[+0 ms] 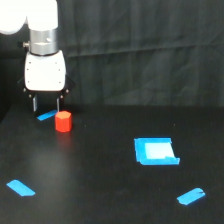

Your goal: Pick up the red object from the table

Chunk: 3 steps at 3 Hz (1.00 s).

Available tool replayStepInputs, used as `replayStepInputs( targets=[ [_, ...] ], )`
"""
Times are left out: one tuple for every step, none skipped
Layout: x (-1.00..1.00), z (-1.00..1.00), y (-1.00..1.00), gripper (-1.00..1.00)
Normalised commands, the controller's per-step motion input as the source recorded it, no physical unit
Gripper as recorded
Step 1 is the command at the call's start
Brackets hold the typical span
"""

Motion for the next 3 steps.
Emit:
replayStepInputs(
  targets=[
    [0.67,-0.1,-0.41,0.99],
    [0.68,-0.1,-0.45,0.99],
    [0.64,-0.19,-0.64,0.99]
  ],
)
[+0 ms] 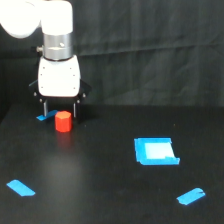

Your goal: Pick up the red object from the table

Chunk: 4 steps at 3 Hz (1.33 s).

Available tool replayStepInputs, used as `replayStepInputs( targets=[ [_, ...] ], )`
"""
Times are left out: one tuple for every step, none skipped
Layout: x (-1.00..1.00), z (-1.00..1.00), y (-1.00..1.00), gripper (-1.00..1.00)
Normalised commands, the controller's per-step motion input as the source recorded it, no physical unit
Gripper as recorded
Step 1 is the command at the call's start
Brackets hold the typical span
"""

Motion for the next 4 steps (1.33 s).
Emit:
replayStepInputs(
  targets=[
    [0.3,-0.28,-0.69,0.93],
    [-0.02,0.02,-0.26,-0.66],
    [-0.03,0.57,-0.12,-0.87],
    [-0.04,0.76,-0.14,-0.9]
  ],
)
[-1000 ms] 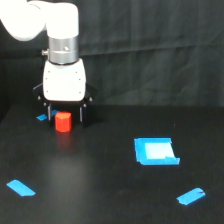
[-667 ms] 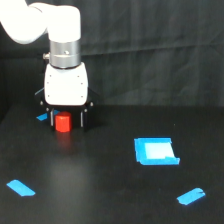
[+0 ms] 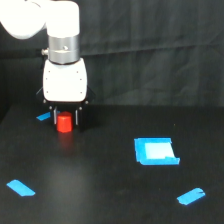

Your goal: Pick up the red object from the table

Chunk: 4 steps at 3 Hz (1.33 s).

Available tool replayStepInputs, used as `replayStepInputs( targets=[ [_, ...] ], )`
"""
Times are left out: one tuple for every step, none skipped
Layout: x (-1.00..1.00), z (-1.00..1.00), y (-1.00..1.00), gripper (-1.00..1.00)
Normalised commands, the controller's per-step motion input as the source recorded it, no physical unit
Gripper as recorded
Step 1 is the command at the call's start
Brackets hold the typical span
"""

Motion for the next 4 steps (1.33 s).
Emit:
replayStepInputs(
  targets=[
    [-0.06,0.65,-0.19,-0.86],
    [-0.01,0.38,-0.27,-0.74],
    [0.01,0.3,-0.35,-0.65],
    [0.01,0.41,-0.32,-0.7]
  ],
)
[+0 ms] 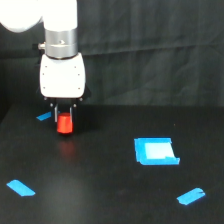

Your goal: Pick up the red object from the table

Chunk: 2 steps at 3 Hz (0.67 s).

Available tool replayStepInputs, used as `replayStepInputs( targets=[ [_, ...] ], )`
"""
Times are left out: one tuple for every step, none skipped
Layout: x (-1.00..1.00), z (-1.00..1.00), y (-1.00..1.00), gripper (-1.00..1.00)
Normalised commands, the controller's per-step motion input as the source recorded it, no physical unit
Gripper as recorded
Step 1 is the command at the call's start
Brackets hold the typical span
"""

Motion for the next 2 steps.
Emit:
replayStepInputs(
  targets=[
    [-0.03,0.74,-0.27,-0.85],
    [-0.03,0.9,-0.21,-0.9]
  ],
)
